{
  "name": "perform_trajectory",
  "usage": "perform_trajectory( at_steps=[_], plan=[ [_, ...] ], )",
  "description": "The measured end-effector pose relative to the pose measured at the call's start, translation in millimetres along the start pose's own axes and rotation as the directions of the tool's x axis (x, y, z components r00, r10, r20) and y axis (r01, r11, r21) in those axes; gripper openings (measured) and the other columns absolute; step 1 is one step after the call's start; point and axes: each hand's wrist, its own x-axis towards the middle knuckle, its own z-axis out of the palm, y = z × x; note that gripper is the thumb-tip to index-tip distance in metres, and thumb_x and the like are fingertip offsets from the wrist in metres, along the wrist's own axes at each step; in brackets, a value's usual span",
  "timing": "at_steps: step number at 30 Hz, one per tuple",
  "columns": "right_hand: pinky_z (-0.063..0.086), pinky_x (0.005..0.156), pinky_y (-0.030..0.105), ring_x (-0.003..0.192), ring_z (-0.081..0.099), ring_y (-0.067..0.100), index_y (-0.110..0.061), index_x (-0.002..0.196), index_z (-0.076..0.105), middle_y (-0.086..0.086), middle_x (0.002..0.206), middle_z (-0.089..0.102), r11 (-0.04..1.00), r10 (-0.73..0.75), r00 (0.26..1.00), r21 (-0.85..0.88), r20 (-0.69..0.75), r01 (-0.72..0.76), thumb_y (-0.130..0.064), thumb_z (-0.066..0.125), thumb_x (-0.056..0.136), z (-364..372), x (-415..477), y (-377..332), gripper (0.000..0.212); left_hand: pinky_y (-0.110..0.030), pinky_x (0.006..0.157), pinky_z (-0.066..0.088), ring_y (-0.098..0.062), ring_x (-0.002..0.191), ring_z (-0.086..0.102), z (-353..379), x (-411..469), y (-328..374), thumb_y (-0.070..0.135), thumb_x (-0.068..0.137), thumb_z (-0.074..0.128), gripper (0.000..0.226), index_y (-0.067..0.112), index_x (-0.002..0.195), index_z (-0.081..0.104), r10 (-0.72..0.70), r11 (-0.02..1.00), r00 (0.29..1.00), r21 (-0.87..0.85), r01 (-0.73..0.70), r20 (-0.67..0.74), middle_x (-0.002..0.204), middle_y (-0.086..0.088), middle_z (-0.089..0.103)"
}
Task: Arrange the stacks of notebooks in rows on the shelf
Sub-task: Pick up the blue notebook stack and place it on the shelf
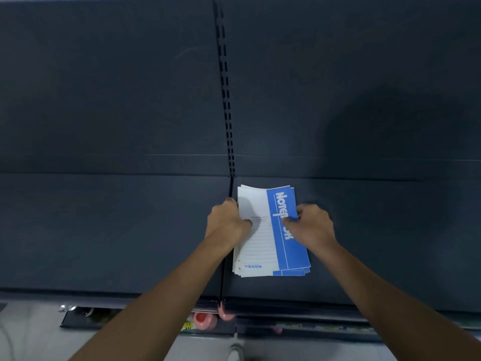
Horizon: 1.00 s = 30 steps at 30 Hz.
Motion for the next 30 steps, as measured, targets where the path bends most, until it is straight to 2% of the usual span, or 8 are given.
perform_trajectory(
  at_steps=[3, 7, 10, 14, 17, 19, 24, 30],
  plan=[
    [0.038, 0.05, 0.024, 0.07, 0.065, 0.022, -0.008, 0.076, 0.057, 0.005, 0.087, 0.065, 0.998, -0.014, 1.0, -0.065, -0.016, 0.013, -0.031, 0.066, 0.085, -2.5, -0.9, -0.2, 0.026, -0.027, 0.058, 0.048, -0.018, 0.082, 0.062, 2.6, -2.5, 1.6, 0.022, 0.083, 0.069, 0.024, 0.017, 0.103, 0.055, 0.011, 0.999, 1.0, 0.052, -0.009, -0.027, 0.094, 0.0, 0.062],
    [0.039, 0.055, 0.026, 0.076, 0.063, 0.024, -0.013, 0.076, 0.053, 0.005, 0.093, 0.063, 0.988, -0.036, 0.999, -0.154, -0.018, 0.032, -0.037, 0.062, 0.088, -4.2, -4.2, -1.7, 0.028, -0.035, 0.07, 0.056, -0.021, 0.088, 0.063, 2.1, -5.7, -0.6, 0.027, 0.086, 0.065, 0.026, 0.016, 0.108, 0.055, 0.003, 0.998, 0.999, 0.055, -0.001, -0.046, 0.102, -0.002, 0.061],
    [0.038, 0.057, 0.027, 0.08, 0.059, 0.024, -0.014, 0.079, 0.054, 0.005, 0.101, 0.059, 0.975, -0.088, 0.994, -0.211, -0.069, 0.072, -0.04, 0.059, 0.091, -7.1, -7.4, -6.6, 0.029, -0.033, 0.073, 0.052, -0.021, 0.092, 0.063, -4.2, -7.5, -8.4, 0.028, 0.089, 0.062, 0.03, 0.017, 0.116, 0.057, 0.028, 0.999, 0.996, 0.031, -0.026, -0.088, 0.108, -0.002, 0.063],
    [0.04, 0.067, 0.032, 0.099, 0.058, 0.028, -0.011, 0.104, 0.063, 0.008, 0.114, 0.056, 0.952, -0.204, 0.971, -0.255, -0.123, 0.168, -0.035, 0.058, 0.093, -8.6, -14.0, -27.2, 0.028, -0.03, 0.081, 0.05, -0.018, 0.097, 0.061, -24.4, -15.9, -24.9, 0.023, 0.092, 0.06, 0.034, 0.016, 0.125, 0.058, 0.062, 0.998, 0.981, -0.012, -0.066, -0.182, 0.11, 0.002, 0.065],
    [0.045, 0.072, 0.033, 0.104, 0.057, 0.027, -0.011, 0.11, 0.064, 0.008, 0.115, 0.057, 0.916, -0.33, 0.936, -0.282, -0.125, 0.285, -0.032, 0.055, 0.094, -4.9, -18.2, -52.3, 0.028, -0.032, 0.08, 0.055, -0.018, 0.093, 0.065, -48.9, -20.2, -39.0, 0.018, 0.092, 0.059, 0.021, 0.02, 0.113, 0.061, 0.085, 0.996, 0.966, -0.005, -0.089, -0.243, 0.103, 0.002, 0.067],
    [0.048, 0.076, 0.035, 0.107, 0.057, 0.027, -0.012, 0.113, 0.065, 0.007, 0.116, 0.058, 0.882, -0.43, 0.899, -0.253, -0.085, 0.398, -0.03, 0.054, 0.094, 1.1, -20.4, -73.8, 0.028, -0.031, 0.075, 0.054, -0.019, 0.089, 0.066, -67.5, -23.3, -51.8, 0.017, 0.092, 0.058, 0.016, 0.021, 0.107, 0.06, 0.094, 0.996, 0.954, 0.027, -0.09, -0.286, 0.099, 0.001, 0.068],
    [0.052, 0.087, 0.039, 0.112, 0.059, 0.023, -0.02, 0.125, 0.062, 0.0, 0.122, 0.06, 0.754, -0.639, 0.762, -0.111, 0.108, 0.648, -0.033, 0.056, 0.093, 32.8, -34.6, -141.6, 0.036, -0.028, 0.073, 0.049, -0.02, 0.091, 0.064, -118.1, -40.4, -91.9, 0.017, 0.092, 0.055, 0.028, 0.019, 0.119, 0.062, 0.077, 0.996, 0.923, 0.071, -0.053, -0.377, 0.102, 0.003, 0.066],
    [0.052, 0.085, 0.039, 0.112, 0.057, 0.022, -0.023, 0.127, 0.058, -0.004, 0.124, 0.056, 0.556, -0.783, 0.543, -0.048, 0.304, 0.83, -0.037, 0.054, 0.093, 89.8, -69.8, -219.9, 0.036, -0.039, 0.089, 0.054, -0.023, 0.101, 0.064, -183.5, -83.9, -153.2, 0.02, 0.094, 0.053, 0.032, 0.015, 0.125, 0.061, -0.023, 0.995, 0.878, 0.076, 0.067, -0.478, 0.111, -0.004, 0.068]
  ],
)
